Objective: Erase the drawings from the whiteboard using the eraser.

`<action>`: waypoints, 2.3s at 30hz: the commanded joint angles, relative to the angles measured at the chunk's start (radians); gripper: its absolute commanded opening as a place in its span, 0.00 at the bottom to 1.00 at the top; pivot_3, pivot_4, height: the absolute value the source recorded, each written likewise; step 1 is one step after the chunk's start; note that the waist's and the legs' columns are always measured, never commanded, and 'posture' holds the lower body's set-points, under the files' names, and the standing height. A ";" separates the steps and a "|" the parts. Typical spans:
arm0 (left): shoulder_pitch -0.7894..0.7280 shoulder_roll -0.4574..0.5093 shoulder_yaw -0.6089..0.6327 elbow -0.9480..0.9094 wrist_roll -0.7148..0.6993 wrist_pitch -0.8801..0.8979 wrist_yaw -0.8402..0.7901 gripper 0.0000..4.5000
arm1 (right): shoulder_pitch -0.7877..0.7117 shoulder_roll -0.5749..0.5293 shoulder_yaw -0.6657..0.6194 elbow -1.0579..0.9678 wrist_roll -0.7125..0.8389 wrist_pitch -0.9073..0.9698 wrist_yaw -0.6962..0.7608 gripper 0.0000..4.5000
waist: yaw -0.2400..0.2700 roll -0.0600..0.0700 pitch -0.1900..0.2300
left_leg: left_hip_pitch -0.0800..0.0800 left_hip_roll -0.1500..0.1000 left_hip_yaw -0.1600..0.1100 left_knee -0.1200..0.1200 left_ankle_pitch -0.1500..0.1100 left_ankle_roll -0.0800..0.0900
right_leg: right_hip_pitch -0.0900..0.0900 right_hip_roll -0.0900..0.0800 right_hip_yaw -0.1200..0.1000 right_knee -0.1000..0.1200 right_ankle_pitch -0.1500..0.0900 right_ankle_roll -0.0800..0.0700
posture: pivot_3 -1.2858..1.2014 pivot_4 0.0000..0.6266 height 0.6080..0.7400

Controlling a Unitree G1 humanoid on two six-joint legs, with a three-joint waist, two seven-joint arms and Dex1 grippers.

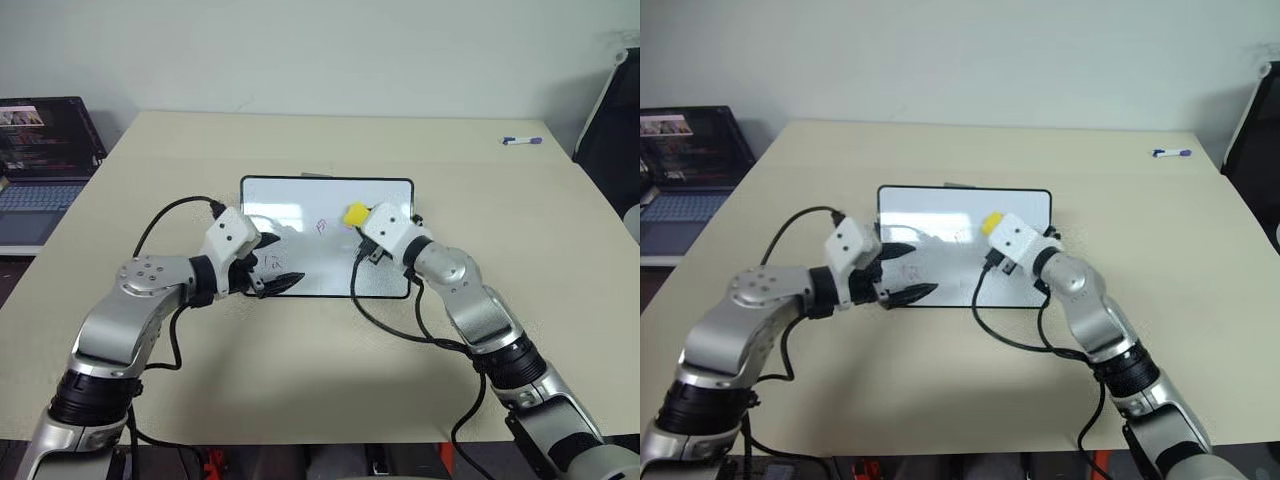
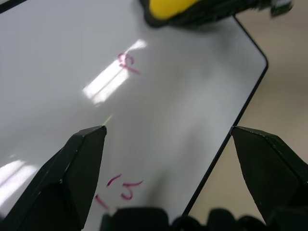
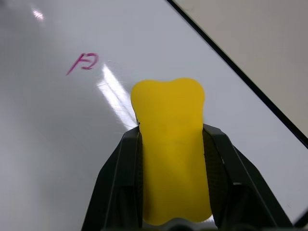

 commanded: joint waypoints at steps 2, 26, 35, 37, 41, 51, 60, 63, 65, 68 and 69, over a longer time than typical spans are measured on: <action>0.024 0.017 0.065 -0.024 -0.011 -0.014 0.013 1.00 | 0.029 0.002 -0.137 -0.192 0.164 0.131 0.073 0.29 | 0.000 0.000 0.000 | -0.001 0.000 -0.001 0.000 0.000 0.000 | 0.000 0.000 -0.001 0.000 0.000 0.000 | 0.52 0.24 1.00; 0.130 0.021 0.124 -0.104 -0.059 0.002 0.041 1.00 | 0.311 -0.042 -0.100 -0.394 0.337 0.130 0.053 0.29 | -0.001 0.000 0.000 | 0.000 0.000 0.000 -0.001 0.000 0.000 | 0.000 -0.001 -0.001 -0.001 -0.002 -0.001 | 0.52 0.24 1.00; 0.121 0.019 0.117 -0.100 -0.050 0.000 0.052 1.00 | 0.240 -0.062 -0.057 -0.364 0.302 0.118 0.041 0.29 | 0.000 0.000 0.000 | 0.000 0.000 -0.001 -0.001 0.000 0.000 | 0.000 -0.001 -0.001 -0.001 -0.002 -0.001 | 0.52 0.24 1.00; 0.118 0.015 0.113 -0.099 -0.048 -0.002 0.053 1.00 | 0.226 -0.057 -0.053 -0.354 0.292 0.113 0.029 0.29 | 0.000 0.000 0.000 | 0.000 0.000 -0.001 -0.001 0.000 0.000 | 0.000 -0.001 -0.001 -0.001 -0.002 -0.001 | 0.52 0.24 1.00; 0.114 0.014 0.106 -0.091 -0.045 -0.009 0.053 1.00 | 0.182 -0.055 -0.044 -0.327 0.270 0.106 0.016 0.29 | -0.001 0.000 0.001 | 0.000 0.000 0.000 -0.001 0.000 0.000 | 0.000 -0.001 -0.001 -0.001 -0.002 -0.002 | 0.52 0.24 1.00; 0.091 0.036 0.062 -0.031 -0.006 -0.027 0.029 1.00 | -0.070 -0.029 0.112 -0.038 0.034 -0.088 -0.033 0.29 | -0.003 0.000 0.001 | 0.000 0.000 -0.001 -0.002 0.000 0.000 | -0.001 0.000 -0.001 -0.001 -0.002 -0.003 | 0.52 0.24 1.00; 0.117 0.037 0.043 -0.047 0.011 -0.042 0.017 1.00 | -0.166 0.009 0.256 0.217 -0.149 -0.228 -0.010 0.29 | -0.002 0.000 0.001 | -0.007 0.000 -0.001 -0.001 0.000 0.000 | -0.006 -0.001 -0.001 0.000 -0.002 -0.003 | 0.52 0.24 1.00; 0.135 0.036 0.047 -0.052 0.015 -0.046 0.018 1.00 | -0.147 -0.011 0.278 0.206 -0.151 -0.216 0.072 0.29 | -0.002 0.000 0.001 | -0.008 0.000 -0.001 -0.001 0.000 0.000 | -0.007 -0.001 -0.001 0.000 -0.002 -0.003 | 0.52 0.24 1.00; 0.146 0.035 0.050 -0.056 0.016 -0.047 0.018 1.00 | -0.134 -0.034 0.298 0.192 -0.161 -0.224 0.127 0.29 | -0.002 0.000 0.001 | -0.008 0.000 -0.001 -0.001 0.000 0.000 | -0.007 -0.001 -0.002 0.000 -0.002 -0.003 | 0.52 0.24 1.00; 0.158 0.034 0.052 -0.057 0.018 -0.051 0.019 1.00 | -0.151 -0.034 0.294 0.217 -0.207 -0.248 0.096 0.29 | -0.002 -0.001 0.001 | -0.008 0.000 -0.002 0.000 0.000 0.000 | -0.007 -0.001 -0.002 0.001 -0.002 -0.003 | 0.52 0.24 1.00; 0.159 0.033 0.051 -0.056 0.018 -0.052 0.020 1.00 | -0.169 -0.018 0.274 0.244 -0.225 -0.256 0.047 0.29 | -0.002 -0.001 0.001 | -0.008 0.000 -0.002 0.000 0.000 0.000 | -0.007 -0.001 -0.002 0.001 -0.002 -0.003 | 0.52 0.24 1.00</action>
